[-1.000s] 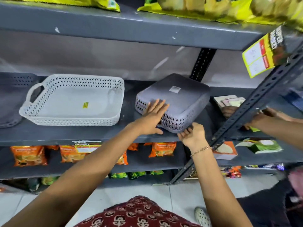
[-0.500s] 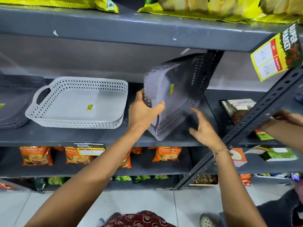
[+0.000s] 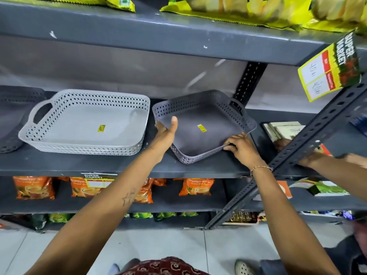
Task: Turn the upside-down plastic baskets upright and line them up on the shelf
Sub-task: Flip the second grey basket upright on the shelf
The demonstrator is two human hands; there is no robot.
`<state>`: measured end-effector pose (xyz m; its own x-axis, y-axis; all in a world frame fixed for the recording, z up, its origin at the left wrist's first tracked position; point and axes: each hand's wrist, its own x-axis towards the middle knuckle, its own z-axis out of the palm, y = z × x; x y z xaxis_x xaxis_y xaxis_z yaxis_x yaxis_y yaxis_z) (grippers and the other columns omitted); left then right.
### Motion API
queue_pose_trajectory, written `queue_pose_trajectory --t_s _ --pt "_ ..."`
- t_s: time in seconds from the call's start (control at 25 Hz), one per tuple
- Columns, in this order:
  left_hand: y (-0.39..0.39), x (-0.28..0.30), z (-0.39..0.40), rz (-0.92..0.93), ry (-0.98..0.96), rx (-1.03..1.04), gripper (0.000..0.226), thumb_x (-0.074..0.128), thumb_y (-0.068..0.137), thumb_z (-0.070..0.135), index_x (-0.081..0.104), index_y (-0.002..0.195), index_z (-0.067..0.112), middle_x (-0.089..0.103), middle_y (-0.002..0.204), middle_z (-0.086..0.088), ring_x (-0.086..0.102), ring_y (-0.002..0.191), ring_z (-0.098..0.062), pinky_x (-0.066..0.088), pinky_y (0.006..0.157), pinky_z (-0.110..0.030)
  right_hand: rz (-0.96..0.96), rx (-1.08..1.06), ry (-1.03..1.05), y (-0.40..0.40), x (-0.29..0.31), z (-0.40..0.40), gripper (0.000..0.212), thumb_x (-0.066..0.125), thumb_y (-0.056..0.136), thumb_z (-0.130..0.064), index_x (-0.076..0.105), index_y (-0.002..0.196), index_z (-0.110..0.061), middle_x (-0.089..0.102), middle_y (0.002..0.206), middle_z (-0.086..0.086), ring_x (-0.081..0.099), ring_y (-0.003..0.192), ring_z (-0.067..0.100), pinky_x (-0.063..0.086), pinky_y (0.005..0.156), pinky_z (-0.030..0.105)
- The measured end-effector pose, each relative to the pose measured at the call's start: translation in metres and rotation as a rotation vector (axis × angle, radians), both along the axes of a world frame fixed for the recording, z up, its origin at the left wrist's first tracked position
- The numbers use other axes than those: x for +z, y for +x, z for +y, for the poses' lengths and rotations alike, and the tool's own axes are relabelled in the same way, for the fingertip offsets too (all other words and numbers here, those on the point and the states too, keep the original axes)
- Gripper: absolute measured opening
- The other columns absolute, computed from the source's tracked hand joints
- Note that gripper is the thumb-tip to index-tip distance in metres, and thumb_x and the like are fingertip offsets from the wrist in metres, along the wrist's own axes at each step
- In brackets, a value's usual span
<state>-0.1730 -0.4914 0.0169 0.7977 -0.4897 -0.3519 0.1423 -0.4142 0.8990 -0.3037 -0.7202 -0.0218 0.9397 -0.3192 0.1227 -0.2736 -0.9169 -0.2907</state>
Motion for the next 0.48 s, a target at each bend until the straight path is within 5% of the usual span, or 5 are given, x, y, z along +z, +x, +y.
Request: queue_pose_trajectory --t_s 0.16,0.24,0.32,0.48 --pt "-0.029 0.003 -0.018 -0.627 0.245 -0.201 0.081 0.045 0.097 0.035 -0.003 0.149 -0.004 -0.016 0.158 -0.021 -0.019 0.146 -0.033 -0.001 0.121 -0.044 0.068 -0.013 -0.126 0.008 0.008 0.001 0.015 0.065 0.084 -0.022 0.070 0.095 -0.014 0.072 0.101 0.007 0.060 0.104 0.030 0.037 0.101 0.041" --pt "-0.041 0.005 -0.033 -0.769 0.373 -0.498 0.065 0.045 0.096 0.040 0.028 0.142 -0.002 0.023 0.155 -0.023 0.018 0.145 -0.037 0.031 0.111 -0.047 0.081 -0.012 -0.163 0.008 0.009 0.003 0.015 0.062 0.086 -0.022 0.068 0.097 -0.013 0.071 0.103 0.008 0.059 0.106 0.030 0.035 0.099 0.040" --pt "-0.048 0.004 -0.043 -0.793 0.533 -0.656 0.047 0.048 0.095 0.042 0.056 0.112 0.000 0.059 0.122 -0.023 0.054 0.116 -0.039 0.046 0.083 -0.041 0.078 -0.015 -0.162 0.006 0.009 0.004 0.015 0.061 0.086 -0.023 0.068 0.096 -0.014 0.071 0.103 0.007 0.058 0.107 0.030 0.033 0.099 0.039" --pt "-0.039 -0.001 -0.042 -0.881 0.650 -0.685 0.027 0.054 0.094 0.021 0.063 0.106 -0.001 0.063 0.112 -0.024 0.061 0.105 -0.040 0.048 0.080 -0.039 0.098 -0.101 -0.145 0.006 0.012 0.018 0.020 0.058 0.088 -0.032 0.067 0.097 -0.016 0.071 0.105 0.007 0.057 0.106 0.030 0.033 0.095 0.036"
